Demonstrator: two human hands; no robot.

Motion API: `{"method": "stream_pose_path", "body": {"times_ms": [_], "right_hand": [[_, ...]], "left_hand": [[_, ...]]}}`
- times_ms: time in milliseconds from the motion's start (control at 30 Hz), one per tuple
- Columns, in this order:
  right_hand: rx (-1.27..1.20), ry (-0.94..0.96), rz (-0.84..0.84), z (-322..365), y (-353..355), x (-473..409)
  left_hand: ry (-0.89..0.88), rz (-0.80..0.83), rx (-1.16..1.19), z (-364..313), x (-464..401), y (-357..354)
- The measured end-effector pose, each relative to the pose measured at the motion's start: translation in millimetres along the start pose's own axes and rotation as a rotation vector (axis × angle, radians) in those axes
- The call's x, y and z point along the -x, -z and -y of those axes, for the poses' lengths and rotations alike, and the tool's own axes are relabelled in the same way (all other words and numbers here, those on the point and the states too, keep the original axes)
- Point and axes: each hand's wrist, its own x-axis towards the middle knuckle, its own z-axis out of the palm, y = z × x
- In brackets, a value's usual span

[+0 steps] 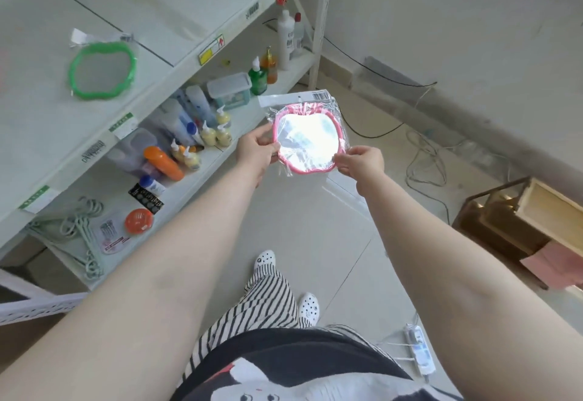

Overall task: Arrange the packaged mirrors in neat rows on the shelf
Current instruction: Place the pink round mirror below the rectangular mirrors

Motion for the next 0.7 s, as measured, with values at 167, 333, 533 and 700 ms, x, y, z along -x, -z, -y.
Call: {"method": "stream_pose_path", "body": {"times_ms": [167, 333, 533, 700], "right_hand": [[0.004, -0.015, -0.036, 27.8, 10.9, -54.7], [-0.024, -0.026, -0.103, 69.5, 21.8, -112.1], [-0.025, -0.014, -0.176, 117.1, 31.3, -167.4], [-0.003, 0.021, -0.181, 159.7, 38.6, -218.0]], "left_hand": [[0.031, 0.019, -0.034, -19.6, -56.3, -34.0], [0.038, 0.093, -0.073, -57.7, -118.8, -77.0], [0.033, 0.193, -0.078, -110.7, -180.3, -118.2], [0.031, 0.160, -0.062, -141.7, -220.1, -147.0]]}}
